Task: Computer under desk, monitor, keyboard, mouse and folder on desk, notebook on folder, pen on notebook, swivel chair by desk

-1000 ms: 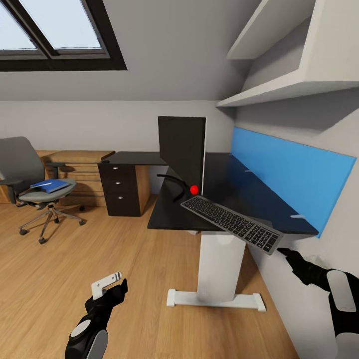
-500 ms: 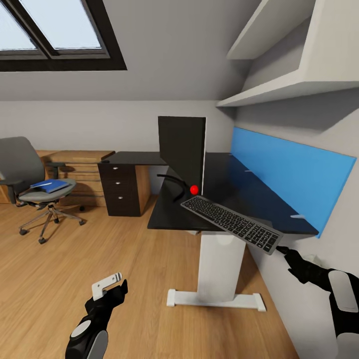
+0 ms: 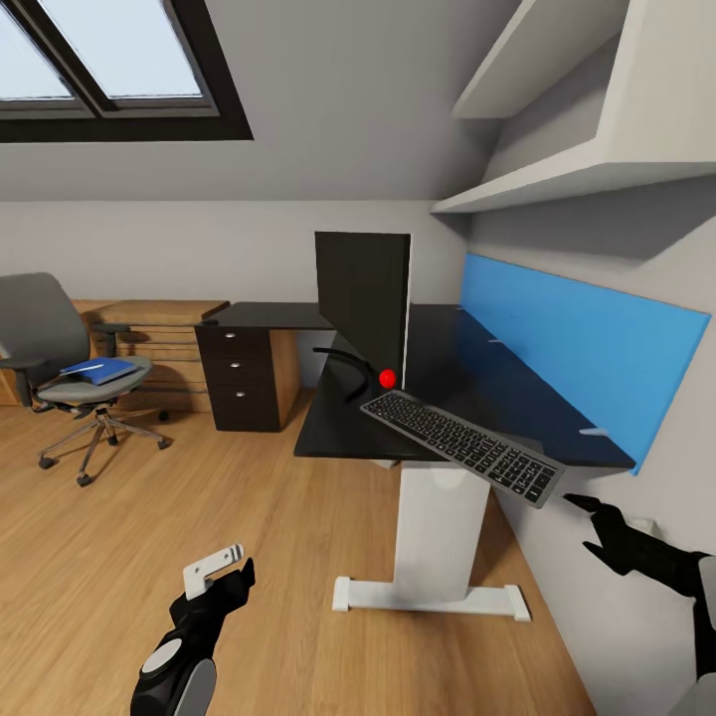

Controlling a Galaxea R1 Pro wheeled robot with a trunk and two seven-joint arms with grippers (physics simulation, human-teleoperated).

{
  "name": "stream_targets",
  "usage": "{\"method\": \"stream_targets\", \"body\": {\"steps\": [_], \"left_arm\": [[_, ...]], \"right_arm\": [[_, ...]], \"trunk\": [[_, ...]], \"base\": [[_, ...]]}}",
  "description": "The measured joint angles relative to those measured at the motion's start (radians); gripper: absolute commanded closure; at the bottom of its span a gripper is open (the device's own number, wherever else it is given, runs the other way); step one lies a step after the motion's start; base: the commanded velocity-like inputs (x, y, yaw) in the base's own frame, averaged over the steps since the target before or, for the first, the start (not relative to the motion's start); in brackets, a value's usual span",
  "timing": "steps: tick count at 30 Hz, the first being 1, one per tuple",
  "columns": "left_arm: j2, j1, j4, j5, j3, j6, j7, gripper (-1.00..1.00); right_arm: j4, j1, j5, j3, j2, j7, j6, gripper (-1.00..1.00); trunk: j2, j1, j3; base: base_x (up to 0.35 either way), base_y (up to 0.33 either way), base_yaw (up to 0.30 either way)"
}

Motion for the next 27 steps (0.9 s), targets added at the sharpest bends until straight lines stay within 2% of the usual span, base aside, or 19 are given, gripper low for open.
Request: {"method": "stream_targets", "body": {"steps": [4,27], "left_arm": [[0.0,0.0,0.0,0.0,0.0,-0.001,0.0,-1.0],[-0.001,0.0,0.011,-0.004,-0.001,-0.003,0.0,-1.0]], "right_arm": [[0.0,0.0,0.0,-0.003,0.0,0.001,0.004,-1.0],[-0.002,0.0,0.002,-0.004,0.002,0.002,-0.001,-1.0]], "trunk": [[0.0,0.0,0.0],[0.161,-0.088,0.072]], "base": [[0.0,0.0,0.0],[0.0,0.0,0.0]]}}
